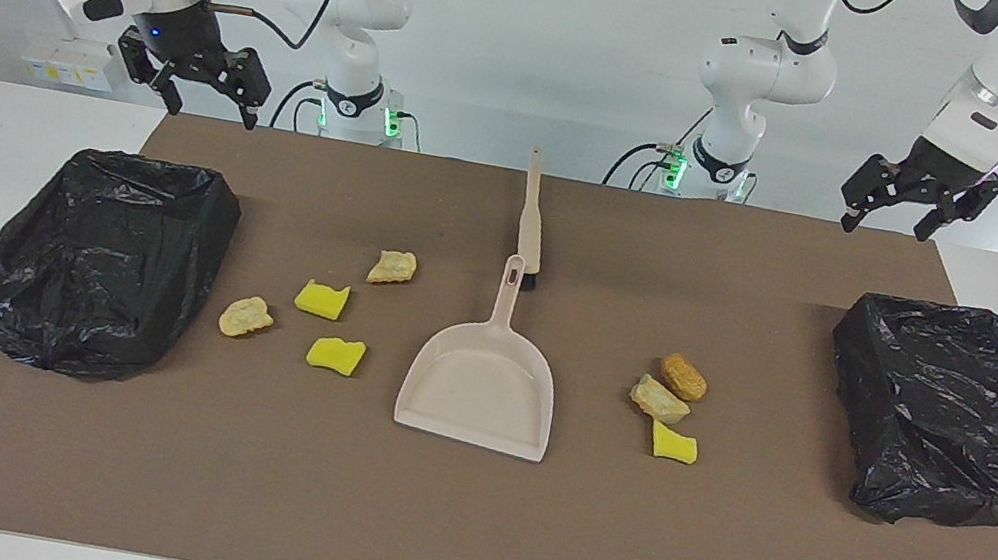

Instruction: Sweep and dump trash in bin

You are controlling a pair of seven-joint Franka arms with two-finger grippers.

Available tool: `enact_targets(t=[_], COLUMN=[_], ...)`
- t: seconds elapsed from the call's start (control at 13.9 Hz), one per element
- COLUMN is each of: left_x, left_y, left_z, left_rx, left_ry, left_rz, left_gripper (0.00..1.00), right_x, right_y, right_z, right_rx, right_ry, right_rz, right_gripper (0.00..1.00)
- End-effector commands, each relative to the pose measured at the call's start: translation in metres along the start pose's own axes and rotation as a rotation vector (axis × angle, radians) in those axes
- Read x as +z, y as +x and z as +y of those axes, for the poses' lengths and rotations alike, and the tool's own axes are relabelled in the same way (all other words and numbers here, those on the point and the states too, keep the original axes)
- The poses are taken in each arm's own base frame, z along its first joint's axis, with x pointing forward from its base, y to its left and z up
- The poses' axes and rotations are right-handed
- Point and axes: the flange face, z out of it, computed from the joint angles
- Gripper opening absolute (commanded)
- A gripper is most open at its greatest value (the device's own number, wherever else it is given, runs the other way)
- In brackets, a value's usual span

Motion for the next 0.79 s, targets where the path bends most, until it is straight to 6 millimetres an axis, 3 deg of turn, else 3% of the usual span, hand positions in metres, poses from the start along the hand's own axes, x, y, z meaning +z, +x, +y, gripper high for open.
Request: enact_targets(t=[0.0, 0.72], left_x=[-0.0092, -0.0090], left_y=[-0.0061, -0.0070], left_z=[-0.0066, -0.0121], left_rx=[-0.013, -0.021], left_ry=[0.009, 0.012], left_rz=[0.015, 0.006], left_gripper=[1.00, 1.00], right_x=[-0.0004, -0.0002], right_y=[-0.0078, -0.0067], right_z=[0.0015, 0.0008], right_rx=[0.025, 0.014], right_ry=[0.010, 0.008], right_rz=[0.000, 0.005], right_gripper=[1.00, 1.00])
